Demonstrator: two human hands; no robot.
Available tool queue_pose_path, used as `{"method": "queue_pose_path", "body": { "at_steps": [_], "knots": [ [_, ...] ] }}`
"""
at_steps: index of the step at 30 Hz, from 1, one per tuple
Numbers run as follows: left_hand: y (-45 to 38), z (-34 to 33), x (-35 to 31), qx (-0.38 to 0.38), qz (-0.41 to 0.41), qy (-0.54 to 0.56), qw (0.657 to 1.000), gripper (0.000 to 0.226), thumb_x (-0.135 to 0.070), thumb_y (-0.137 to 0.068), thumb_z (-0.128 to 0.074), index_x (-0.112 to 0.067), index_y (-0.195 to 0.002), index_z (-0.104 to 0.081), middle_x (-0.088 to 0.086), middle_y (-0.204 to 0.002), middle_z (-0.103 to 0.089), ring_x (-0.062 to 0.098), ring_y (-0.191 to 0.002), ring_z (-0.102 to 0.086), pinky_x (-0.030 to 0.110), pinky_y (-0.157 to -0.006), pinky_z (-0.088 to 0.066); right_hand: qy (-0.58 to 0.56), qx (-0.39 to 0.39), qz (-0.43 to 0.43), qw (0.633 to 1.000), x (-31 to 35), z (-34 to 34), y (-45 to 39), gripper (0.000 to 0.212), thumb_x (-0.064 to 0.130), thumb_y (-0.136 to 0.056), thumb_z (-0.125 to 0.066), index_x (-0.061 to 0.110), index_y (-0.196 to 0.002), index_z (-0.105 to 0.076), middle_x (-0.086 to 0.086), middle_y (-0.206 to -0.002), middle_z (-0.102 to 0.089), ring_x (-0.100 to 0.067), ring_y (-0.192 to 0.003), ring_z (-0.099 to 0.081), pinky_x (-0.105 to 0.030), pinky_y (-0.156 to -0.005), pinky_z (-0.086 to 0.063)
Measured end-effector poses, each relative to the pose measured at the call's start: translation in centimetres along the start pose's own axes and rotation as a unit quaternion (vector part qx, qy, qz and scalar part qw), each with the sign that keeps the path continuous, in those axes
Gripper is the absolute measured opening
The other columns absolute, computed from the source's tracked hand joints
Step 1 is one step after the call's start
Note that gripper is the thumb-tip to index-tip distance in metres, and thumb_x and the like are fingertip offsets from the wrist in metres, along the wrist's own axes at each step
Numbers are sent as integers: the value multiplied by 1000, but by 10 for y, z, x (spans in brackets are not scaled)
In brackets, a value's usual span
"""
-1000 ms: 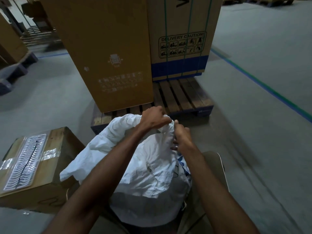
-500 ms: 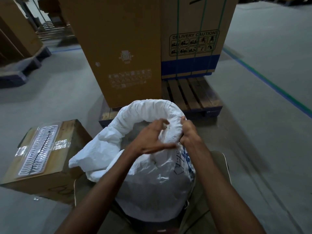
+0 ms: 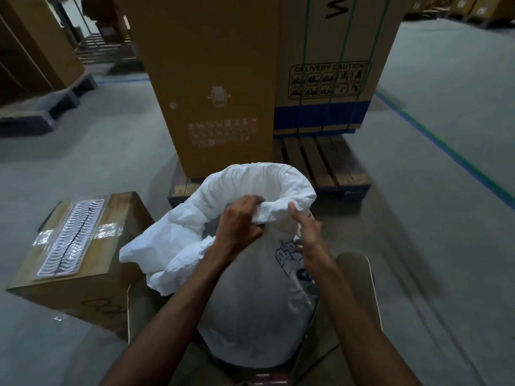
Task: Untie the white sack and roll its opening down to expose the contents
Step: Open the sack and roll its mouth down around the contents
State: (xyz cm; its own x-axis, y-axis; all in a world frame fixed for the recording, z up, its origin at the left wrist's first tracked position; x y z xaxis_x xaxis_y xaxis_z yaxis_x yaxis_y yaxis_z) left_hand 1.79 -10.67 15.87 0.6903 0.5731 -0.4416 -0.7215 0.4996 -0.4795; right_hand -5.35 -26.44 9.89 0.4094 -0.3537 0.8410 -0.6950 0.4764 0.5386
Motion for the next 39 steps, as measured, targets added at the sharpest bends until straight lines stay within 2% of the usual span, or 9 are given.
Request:
{"method": "queue_pose_path", "body": {
  "at_steps": [10, 15, 19, 25, 29, 31, 34, 37, 39],
  "knots": [
    [39, 8, -25, -115, -157, -170, 966, 34, 5, -89, -38, -5, -93, -70, 12, -81, -64, 29, -69, -59, 37, -61, -49, -153, -3, -59, 986, -3, -47, 4, 52, 22, -89, -78, 0, -129, -55, -17, -116, -68, -33, -102, -70, -49, -88, -61],
    [54, -4, -6, 20, -127, -56, 990, 57, -25, -73, -76, -14, -127, -58, 14, -123, -57, 29, -101, -58, 38, -88, -50, -281, 41, -97, 954, -2, -39, 7, 38, 1, -101, -56, -3, -138, -50, -29, -126, -63, -43, -110, -64, -58, -89, -54],
    [52, -6, 12, 51, 53, 189, 979, 30, -49, -81, -82, -31, -104, -75, -1, -139, -50, 18, -124, -52, 35, -102, -47, -366, 78, -109, 921, -8, -32, 7, 26, 2, -104, -42, 2, -123, -59, -29, -115, -63, -46, -110, -61, -66, -76, -55],
    [26, -18, 16, 153, 88, 223, 959, 65, -32, -68, -94, -21, -116, -52, -3, -81, -66, 12, -72, -66, 30, -63, -56, -351, 93, -141, 921, -46, -31, -10, 52, 15, -92, -51, 0, -142, -55, -37, -135, -57, -52, -126, -55, -65, -105, -44],
    [22, -26, 12, 143, 7, 142, 980, 33, -8, -66, -87, -12, -94, -71, -11, -81, -59, 7, -69, -58, 27, -61, -51, -232, 54, -19, 971, -51, -24, -15, 46, 18, -100, -58, 10, -144, -47, -25, -138, -59, -41, -122, -62, -51, -94, -57],
    [25, -30, 9, 127, -17, 104, 986, 24, -3, -66, -82, -11, -86, -71, -10, -84, -57, 12, -69, -57, 33, -61, -51, -49, -63, 172, 982, -37, -2, -4, 61, 13, -89, -73, 24, -136, -37, -14, -139, -48, -30, -121, -58, -47, -99, -54],
    [35, -34, 3, 88, -71, 52, 992, 24, 2, -66, -76, -10, -82, -63, -2, -82, -57, 18, -67, -52, 36, -57, -48, 247, -4, 496, 832, -5, -1, 26, 76, -2, -72, -75, 17, -139, -45, -5, -142, -43, -25, -136, -41, -41, -114, -38],
    [45, -31, -10, 18, -173, 11, 985, 23, 8, -71, -71, -7, -79, -55, 9, -79, -58, 26, -67, -52, 39, -58, -49, 530, 139, 524, 652, 1, -16, 21, 85, 15, -62, -73, 26, -143, -51, 0, -160, -34, -28, -154, -16, -46, -125, -15],
    [54, -29, -19, -11, -233, -13, 972, 27, 9, -78, -71, -7, -79, -49, 12, -74, -54, 27, -62, -47, 39, -55, -45, 585, 141, 542, 586, 7, -21, 12, 69, 17, -59, -78, 24, -126, -65, 0, -142, -58, -30, -148, -34, -50, -119, -26]
  ]
}}
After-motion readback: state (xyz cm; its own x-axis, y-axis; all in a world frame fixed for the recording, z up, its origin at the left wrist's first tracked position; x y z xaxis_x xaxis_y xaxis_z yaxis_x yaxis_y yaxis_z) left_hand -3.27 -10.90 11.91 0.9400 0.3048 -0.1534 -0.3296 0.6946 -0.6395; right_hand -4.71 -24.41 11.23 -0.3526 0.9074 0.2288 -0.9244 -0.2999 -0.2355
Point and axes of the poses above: each hand's wrist, its own y-axis away from the middle knuckle, its own z-axis out of the back of the hand, x = y × z, the point moved 6 cm from there along -y, towards the middle knuckle
